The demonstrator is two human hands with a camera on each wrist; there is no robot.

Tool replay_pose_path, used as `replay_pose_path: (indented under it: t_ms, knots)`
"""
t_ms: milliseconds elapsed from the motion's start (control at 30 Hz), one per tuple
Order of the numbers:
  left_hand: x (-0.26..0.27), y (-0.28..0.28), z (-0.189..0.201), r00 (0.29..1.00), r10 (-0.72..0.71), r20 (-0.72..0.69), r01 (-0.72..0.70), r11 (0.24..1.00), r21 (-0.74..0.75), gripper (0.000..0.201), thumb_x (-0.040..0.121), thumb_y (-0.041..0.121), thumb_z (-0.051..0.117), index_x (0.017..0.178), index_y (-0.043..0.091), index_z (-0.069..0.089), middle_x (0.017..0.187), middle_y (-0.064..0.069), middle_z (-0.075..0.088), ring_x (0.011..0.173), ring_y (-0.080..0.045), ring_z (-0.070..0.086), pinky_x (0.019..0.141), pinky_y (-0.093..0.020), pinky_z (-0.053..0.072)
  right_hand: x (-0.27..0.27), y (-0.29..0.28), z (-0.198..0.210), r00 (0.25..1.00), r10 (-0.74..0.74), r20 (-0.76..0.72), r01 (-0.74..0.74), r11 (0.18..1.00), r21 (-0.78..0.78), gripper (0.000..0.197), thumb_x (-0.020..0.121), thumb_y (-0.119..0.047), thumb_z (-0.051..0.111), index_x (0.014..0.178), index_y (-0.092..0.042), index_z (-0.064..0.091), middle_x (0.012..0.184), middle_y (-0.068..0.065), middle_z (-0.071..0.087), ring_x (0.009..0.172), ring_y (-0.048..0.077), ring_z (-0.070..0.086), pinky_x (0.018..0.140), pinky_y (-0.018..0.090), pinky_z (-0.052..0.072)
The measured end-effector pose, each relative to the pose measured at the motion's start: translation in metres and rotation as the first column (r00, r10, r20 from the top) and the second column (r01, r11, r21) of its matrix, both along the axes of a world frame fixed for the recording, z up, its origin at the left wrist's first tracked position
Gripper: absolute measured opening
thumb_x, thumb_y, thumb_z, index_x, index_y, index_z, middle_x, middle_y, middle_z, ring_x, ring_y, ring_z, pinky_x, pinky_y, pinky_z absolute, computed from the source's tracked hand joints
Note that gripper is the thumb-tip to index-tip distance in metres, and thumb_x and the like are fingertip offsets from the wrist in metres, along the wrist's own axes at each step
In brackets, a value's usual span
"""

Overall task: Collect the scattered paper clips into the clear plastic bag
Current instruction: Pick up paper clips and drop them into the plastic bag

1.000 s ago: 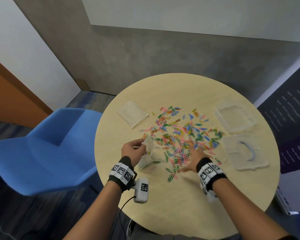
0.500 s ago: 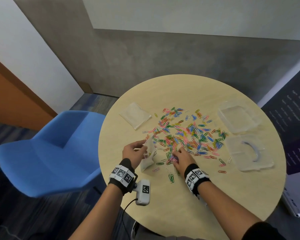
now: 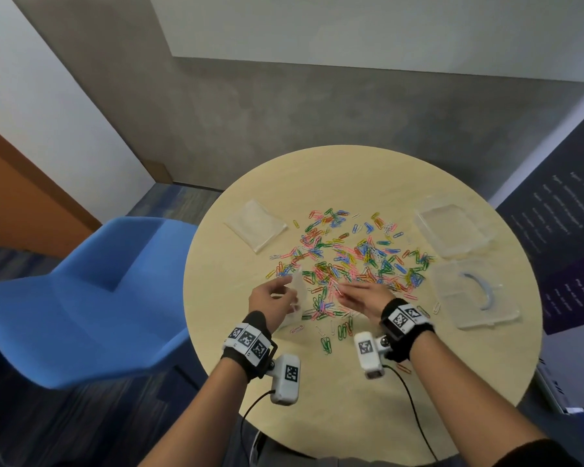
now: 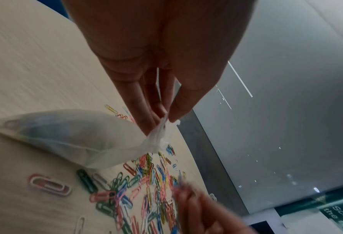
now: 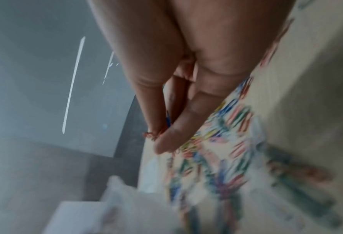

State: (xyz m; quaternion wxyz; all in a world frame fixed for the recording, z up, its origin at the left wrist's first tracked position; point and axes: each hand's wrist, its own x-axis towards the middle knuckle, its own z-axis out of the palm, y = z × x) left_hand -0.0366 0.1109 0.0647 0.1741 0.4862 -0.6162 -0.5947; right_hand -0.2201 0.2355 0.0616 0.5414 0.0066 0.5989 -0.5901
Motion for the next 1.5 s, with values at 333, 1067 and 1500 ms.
replay_pose_path:
  t_ms: [333,1067,1500]
  knots:
    - [-0.010,0.006,-0.003,0.993,-0.100,0.056,0.102,0.994,-0.027,0.032,0.090,0.010,0.062,0.122,0.008,0.066,0.091,-0.011,0.073,0.076,-0.025,0.074,0.079,-0.043,0.060,0.047,-0.040,0.013,0.755,0.380,-0.535,-0.284,0.924,0.257,0.004,0.083,-0.008,0.072,0.084,-0.006,0.075,0.076,0.013,0.074,0.064,0.022,0.073,0.065,0.035,0.062]
    - [0.025,-0.031,-0.001,0.999,0.034,-0.025,-0.033,0.999,0.023,0.027,0.088,0.000,0.062,0.113,0.005,0.070,0.082,-0.006,0.069,0.067,-0.019,0.068,0.078,-0.042,0.060,-0.010,0.065,0.002,0.381,0.796,-0.470,-0.168,0.560,0.811,0.086,0.061,-0.041,0.087,0.135,-0.026,0.045,0.131,0.007,0.052,0.109,0.022,0.059,0.090,0.032,0.052]
    - [0.045,-0.033,0.003,0.995,0.070,-0.072,-0.065,0.995,0.073,0.028,0.087,-0.002,0.062,0.115,0.000,0.068,0.087,-0.015,0.067,0.068,-0.021,0.066,0.076,-0.039,0.060,0.046,0.034,-0.047,0.423,0.689,-0.588,-0.104,0.682,0.724,0.101,0.064,-0.043,0.084,0.145,-0.011,0.034,0.146,0.010,0.027,0.127,0.026,0.046,0.106,0.032,0.039]
